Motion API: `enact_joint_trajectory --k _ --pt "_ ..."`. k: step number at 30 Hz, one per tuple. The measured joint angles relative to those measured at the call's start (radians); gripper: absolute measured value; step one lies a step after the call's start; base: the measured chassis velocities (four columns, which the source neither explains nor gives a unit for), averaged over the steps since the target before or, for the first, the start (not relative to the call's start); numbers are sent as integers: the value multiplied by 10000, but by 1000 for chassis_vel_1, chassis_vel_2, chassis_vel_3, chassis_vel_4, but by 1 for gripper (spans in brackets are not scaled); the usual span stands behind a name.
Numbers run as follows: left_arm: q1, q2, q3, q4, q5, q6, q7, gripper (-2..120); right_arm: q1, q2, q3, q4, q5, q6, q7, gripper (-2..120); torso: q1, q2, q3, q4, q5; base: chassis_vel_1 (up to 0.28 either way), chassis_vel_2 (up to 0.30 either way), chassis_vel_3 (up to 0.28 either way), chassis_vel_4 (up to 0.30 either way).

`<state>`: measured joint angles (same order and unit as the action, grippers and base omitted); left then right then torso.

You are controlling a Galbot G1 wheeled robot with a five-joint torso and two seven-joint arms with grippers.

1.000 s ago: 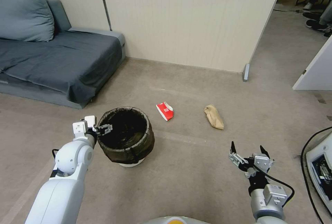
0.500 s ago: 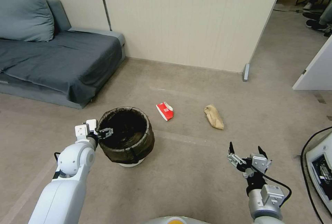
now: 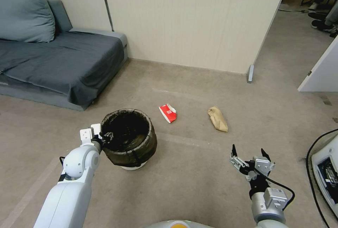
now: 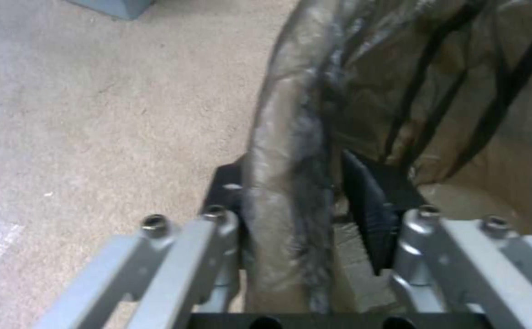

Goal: Pick up the trash bin, then pick up the garbage from the floor and place it into the trash bin.

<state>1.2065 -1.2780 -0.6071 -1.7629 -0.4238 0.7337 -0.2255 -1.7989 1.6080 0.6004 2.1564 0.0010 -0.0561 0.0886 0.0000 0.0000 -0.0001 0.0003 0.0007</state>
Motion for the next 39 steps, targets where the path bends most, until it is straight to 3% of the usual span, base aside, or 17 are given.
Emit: enact_joint_trajectory --k 6,19,26,27,31,32,35,39 --pt "-23 -32 40 115 171 -12 17 10 10 -1 -18 -47 -1 53 0 100 -1 0 -1 -1 -1 0 0 0 0" --pt "391 89 -42 -446 373 -188 330 8 69 0 -58 -52 -10 103 11 100 -1 0 2 -5 -17 0 0 0 0" --pt "1644 259 -305 -2215 328 -858 726 3 99 -35 130 312 63 48 76 100 -1 -1 2 -4 -11 0 0 0 0" --pt "1644 259 -305 -2215 328 -858 726 3 99 -35 130 312 63 48 76 100 -1 -1 2 -4 -11 0 0 0 0" --pt "2507 95 -529 -3649 76 -876 709 3 106 -74 184 455 130 0 121 100 -1 0 1 -4 -8 0 0 0 0" --pt "2507 95 -529 -3649 76 -876 709 3 106 -74 184 455 130 0 121 100 -1 0 1 -4 -8 0 0 0 0" --pt "3032 -105 -589 -4746 -38 -874 534 3 98 -73 180 480 136 -1 134 100 -1 0 1 -5 -5 0 0 0 0" --pt "3472 -227 -675 -5528 -35 -872 492 3 75 -69 178 507 143 33 134 100 -1 -1 1 -4 -5 0 0 0 0"
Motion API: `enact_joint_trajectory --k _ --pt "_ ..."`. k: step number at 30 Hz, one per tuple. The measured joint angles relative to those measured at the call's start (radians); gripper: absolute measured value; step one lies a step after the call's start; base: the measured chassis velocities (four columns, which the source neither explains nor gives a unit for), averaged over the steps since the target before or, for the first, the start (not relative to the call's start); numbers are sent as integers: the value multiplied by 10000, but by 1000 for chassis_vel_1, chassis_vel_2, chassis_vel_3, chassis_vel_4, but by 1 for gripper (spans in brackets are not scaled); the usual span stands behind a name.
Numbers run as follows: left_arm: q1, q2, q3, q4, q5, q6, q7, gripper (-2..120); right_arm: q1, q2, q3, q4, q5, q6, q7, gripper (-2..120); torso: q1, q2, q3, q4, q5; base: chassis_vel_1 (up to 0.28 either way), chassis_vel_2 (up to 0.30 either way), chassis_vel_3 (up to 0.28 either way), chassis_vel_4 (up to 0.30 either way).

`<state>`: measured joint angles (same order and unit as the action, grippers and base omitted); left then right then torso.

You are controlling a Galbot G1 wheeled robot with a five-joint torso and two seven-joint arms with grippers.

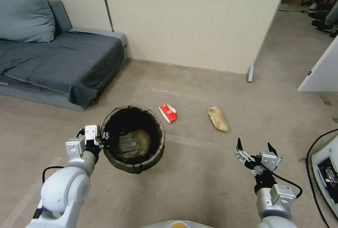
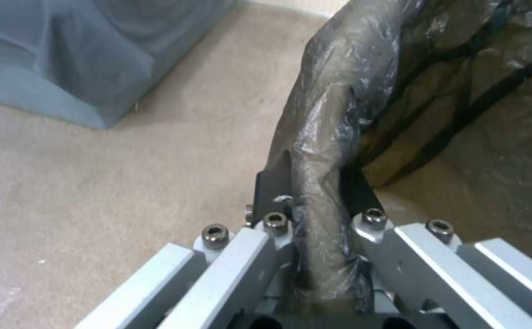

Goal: Pick up the trash bin, then pick up the garbage from the floor and place it into the trash bin.

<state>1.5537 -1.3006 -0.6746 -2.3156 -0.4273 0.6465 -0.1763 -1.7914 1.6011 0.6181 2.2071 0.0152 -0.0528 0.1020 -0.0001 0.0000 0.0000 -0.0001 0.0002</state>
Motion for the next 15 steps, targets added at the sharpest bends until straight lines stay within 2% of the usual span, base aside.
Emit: enact_joint_trajectory --k 5,15 --pt "409 -111 -142 -672 110 5 -201 3 -34 -13 32 41 18 88 -3 100 0 0 0 1 -1 0 0 0 0" --pt "818 -395 -18 -1270 678 7 -221 3 -67 -56 107 90 101 162 -73 100 0 0 0 1 -2 0 0 0 0"
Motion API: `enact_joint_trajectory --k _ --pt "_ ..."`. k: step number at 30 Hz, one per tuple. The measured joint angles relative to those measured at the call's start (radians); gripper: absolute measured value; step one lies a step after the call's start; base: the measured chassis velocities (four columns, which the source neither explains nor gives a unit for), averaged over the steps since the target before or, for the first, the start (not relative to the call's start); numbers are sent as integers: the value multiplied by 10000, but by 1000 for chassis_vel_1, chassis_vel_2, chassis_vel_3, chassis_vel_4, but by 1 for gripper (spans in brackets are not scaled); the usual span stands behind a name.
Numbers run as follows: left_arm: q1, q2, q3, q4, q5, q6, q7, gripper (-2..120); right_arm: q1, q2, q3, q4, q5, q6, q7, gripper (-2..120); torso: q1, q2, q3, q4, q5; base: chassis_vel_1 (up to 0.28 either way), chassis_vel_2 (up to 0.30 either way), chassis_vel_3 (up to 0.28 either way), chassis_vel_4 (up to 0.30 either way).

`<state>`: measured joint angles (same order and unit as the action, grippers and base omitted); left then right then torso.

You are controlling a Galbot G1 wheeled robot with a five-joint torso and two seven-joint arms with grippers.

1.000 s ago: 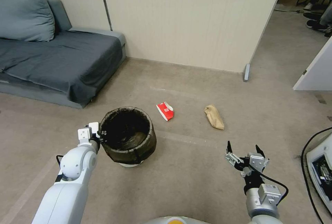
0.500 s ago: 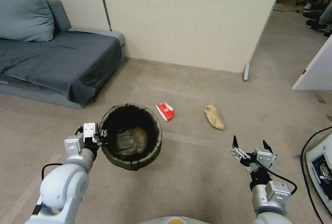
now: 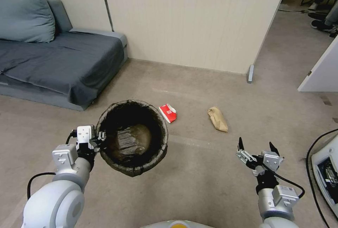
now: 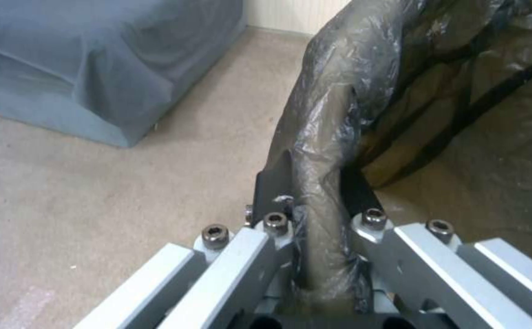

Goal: Pick up the trash bin, then pick up the garbage from the floor and place it into the trash bin.

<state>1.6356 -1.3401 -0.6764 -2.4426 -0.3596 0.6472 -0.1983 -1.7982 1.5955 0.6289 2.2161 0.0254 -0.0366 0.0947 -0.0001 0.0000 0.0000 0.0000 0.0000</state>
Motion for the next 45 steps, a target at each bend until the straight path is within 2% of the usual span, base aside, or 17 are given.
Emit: enact_joint_trajectory --k 45 --pt "-89 2 37 126 139 -3 78 3 5 34 -5 -61 14 140 -74 100 0 0 0 0 0 -20 24 23 -24"
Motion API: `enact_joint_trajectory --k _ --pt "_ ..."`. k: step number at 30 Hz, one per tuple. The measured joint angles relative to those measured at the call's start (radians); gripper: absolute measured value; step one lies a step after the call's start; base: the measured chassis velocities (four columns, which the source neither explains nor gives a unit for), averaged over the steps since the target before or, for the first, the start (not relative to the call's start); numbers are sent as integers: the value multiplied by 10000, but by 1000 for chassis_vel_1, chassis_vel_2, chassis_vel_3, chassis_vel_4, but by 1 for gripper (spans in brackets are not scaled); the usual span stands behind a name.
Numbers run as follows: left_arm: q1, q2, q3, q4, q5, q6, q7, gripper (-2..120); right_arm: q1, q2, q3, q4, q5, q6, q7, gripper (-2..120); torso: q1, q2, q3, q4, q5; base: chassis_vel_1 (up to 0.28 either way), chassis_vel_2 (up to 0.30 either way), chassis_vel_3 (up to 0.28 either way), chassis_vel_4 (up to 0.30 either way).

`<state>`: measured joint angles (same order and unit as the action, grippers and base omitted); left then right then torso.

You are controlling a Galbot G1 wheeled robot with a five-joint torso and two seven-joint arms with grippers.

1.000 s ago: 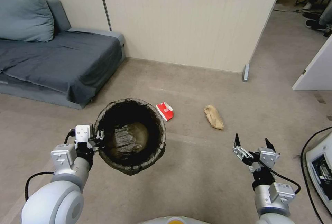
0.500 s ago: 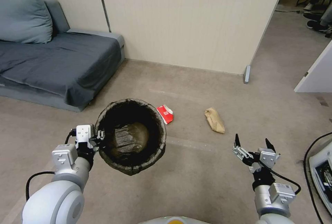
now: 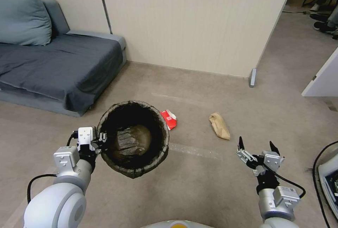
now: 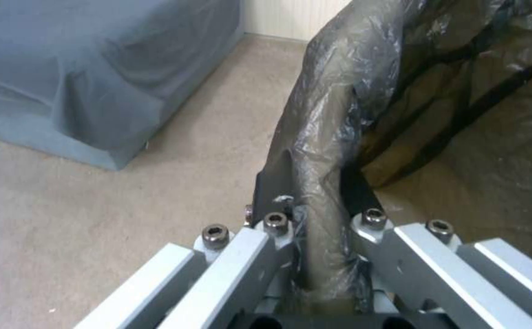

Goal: Pick up the trash bin, then pick up the garbage from the floor and place it into the trash bin.

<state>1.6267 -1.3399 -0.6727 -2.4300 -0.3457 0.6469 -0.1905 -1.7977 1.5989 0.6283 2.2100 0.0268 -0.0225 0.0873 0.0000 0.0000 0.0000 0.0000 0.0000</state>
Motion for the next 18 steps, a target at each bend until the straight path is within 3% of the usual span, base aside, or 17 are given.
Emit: enact_joint_trajectory --k 18 --pt "-48 44 7 55 0 2 11 3 71 -5 -8 -145 5 1 -19 100 0 0 0 1 0 -63 59 60 -51"
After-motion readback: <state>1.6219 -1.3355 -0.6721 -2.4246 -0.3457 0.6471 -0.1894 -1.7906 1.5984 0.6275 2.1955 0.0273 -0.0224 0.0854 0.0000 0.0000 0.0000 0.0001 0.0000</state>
